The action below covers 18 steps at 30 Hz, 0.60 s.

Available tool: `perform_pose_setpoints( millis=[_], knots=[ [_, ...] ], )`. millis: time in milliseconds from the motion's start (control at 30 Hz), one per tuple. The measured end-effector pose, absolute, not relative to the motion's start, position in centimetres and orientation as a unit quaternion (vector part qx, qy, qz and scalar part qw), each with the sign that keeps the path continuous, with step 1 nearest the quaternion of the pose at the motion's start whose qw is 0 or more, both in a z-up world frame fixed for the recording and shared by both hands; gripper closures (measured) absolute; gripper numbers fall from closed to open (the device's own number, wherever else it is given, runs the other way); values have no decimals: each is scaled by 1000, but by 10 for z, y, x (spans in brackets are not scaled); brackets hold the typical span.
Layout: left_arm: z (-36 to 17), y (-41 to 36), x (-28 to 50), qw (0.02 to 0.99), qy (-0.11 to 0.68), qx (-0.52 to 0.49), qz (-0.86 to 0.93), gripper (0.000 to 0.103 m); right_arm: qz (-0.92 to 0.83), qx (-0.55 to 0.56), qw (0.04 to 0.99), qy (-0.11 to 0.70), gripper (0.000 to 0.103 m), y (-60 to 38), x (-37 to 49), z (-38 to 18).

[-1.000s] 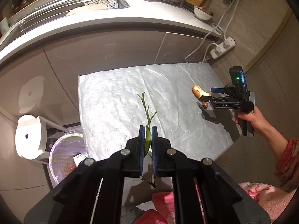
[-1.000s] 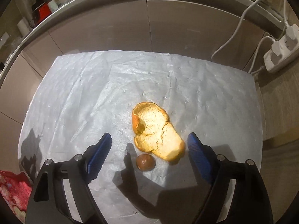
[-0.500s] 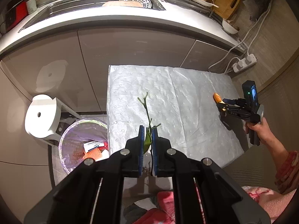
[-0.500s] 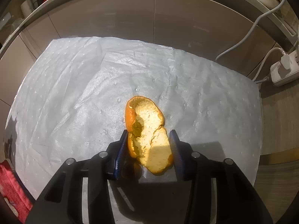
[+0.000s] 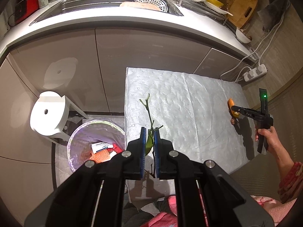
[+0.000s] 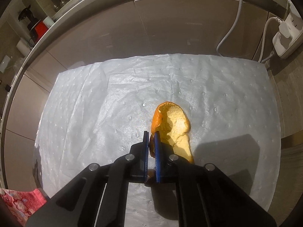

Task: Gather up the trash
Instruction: 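Carry peel and stem over the bin and open both tools to drop them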

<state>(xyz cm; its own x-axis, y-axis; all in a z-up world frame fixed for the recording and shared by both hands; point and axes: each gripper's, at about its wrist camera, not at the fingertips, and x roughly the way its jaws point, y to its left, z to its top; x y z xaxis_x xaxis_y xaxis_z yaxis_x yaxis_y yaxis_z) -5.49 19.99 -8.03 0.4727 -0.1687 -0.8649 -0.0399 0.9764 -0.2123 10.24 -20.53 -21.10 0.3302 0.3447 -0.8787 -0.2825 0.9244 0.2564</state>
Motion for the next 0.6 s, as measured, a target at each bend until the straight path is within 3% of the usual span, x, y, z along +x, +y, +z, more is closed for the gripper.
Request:
perform_pose_setpoints(
  millis=[333, 600],
  knots=[
    [-91, 218, -63, 850, 517, -97, -35, 95, 231, 127, 811, 523, 97, -188, 98, -173],
    [-152, 265, -74, 822, 560, -96, -39, 95, 335, 159, 786, 494, 97, -92, 47, -112]
  ],
)
